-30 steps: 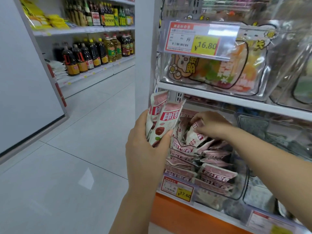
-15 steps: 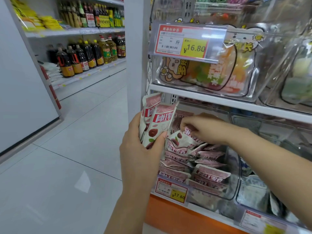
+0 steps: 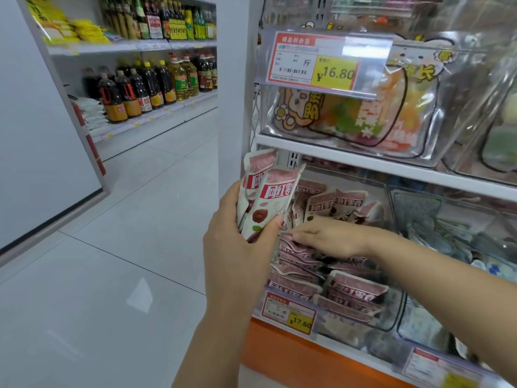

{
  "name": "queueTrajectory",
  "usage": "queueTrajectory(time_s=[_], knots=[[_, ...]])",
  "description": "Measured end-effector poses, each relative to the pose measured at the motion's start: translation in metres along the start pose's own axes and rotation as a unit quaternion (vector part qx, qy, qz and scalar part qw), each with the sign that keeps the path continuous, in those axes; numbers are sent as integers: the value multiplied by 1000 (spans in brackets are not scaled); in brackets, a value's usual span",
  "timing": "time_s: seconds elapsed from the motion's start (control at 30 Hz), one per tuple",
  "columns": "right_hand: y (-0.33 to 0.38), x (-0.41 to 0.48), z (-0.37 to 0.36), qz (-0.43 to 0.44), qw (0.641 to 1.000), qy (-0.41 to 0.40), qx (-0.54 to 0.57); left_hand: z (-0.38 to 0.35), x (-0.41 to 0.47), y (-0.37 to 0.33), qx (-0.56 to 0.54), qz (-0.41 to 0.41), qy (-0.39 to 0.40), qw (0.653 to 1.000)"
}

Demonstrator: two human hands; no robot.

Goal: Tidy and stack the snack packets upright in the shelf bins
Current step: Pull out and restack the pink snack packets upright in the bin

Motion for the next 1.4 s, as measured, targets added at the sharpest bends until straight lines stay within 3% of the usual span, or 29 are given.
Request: queueTrajectory(time_s=[0.07,0.2,0.33,0.53,0.77,0.93,1.13,1.27,1.4], knots=[[-3,-2,2,1,1000,-24,-2,0,0,0,3,-3,0,1000],[-21,4,33,-68,984,-152,59,-1,-1,0,-3,-5,0,1000],[-24,23,37,-105,987,-114,36,-2,0,3,-12,8,0,1000],[-51,18,39,-183,973,-140,18,-1,1,4,-9,6,2,1000],[-50,-1,51,-153,965,-212,-34,0,0,1,-1,2,6,1000],[-39,-14,58,-90,976,-195,-39,-1,1,2,9,4,2,1000],[-23,0,48,-59,989,-133,-1,-1,1,4,-9,7,-7,1000],[-21,6,25,-51,990,-93,88,0,1,2,1,4,-2,1000],[-19,-2,20,-43,982,-129,133,1,1,0,6,1,-2,1000]])
Point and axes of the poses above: each hand's wrist, its own x-axis towards the middle knuckle, its own z-axis out of the back of the hand, y = z × x, the point moved 7 cm from there along x, towards the middle knuckle, and after that the axes turned 6 degrees about -x, right-handed, at the moved point
